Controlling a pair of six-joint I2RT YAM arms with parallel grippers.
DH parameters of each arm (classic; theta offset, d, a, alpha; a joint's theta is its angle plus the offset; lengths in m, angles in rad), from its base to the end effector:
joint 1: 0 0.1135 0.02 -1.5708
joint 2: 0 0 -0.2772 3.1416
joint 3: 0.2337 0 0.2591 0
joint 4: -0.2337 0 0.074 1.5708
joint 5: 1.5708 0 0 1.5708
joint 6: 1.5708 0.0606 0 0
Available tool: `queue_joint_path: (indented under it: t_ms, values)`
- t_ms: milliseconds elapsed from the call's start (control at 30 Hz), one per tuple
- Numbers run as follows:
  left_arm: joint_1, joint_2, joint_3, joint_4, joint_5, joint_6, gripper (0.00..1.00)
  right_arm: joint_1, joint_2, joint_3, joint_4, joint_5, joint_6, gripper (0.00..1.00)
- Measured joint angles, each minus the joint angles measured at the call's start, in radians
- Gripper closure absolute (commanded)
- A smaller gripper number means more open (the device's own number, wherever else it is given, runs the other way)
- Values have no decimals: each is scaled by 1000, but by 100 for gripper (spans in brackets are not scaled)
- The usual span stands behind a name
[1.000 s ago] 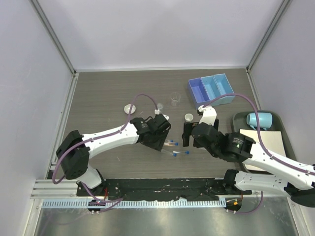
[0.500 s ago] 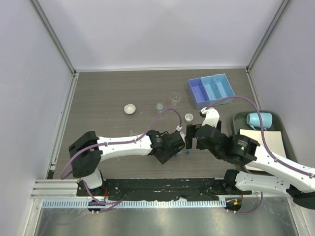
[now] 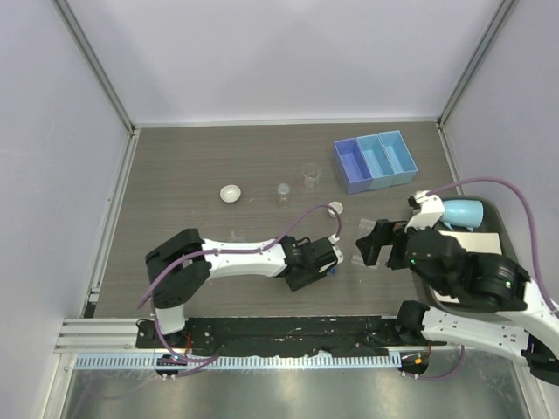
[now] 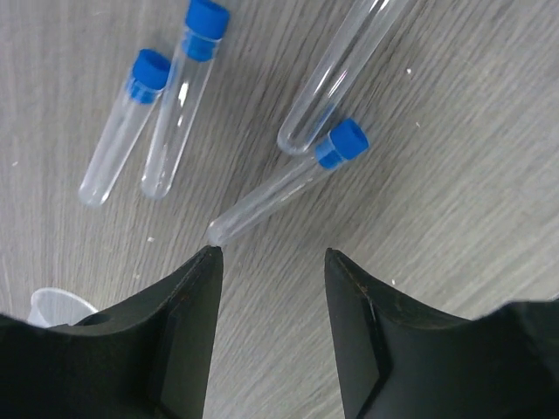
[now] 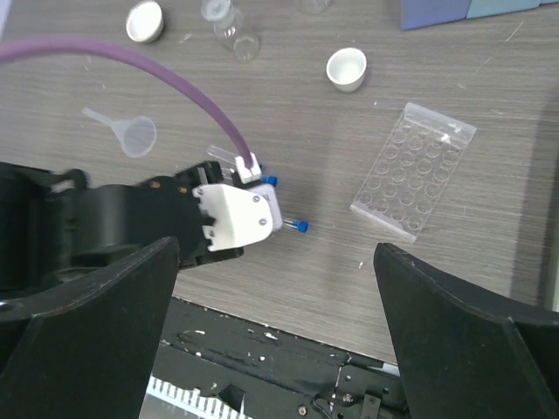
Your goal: Organize the chemistry lab equipment
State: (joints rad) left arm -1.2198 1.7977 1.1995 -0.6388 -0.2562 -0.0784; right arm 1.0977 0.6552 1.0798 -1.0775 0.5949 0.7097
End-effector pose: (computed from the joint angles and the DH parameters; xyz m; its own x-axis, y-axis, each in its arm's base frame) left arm 0.1409 -0.3402 0.1659 -0.3928 0.8523 -0.3454 0.8517 0.4788 0.2130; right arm 0.0775 0.0769 0.3655 -0.5582 0.0939 -0.8244 -0.2250 0.9392 0.2593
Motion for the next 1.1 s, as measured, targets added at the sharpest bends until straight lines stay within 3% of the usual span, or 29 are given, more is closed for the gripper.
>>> queue_joint_path:
  t_ms: [167,1100]
  values:
    - [16,67,35,14,22,39,47,0,-42,60,-53,25,3,0]
    - [61,163,174,-15,98,142,48,0,-36,32,-66,51,-20,0]
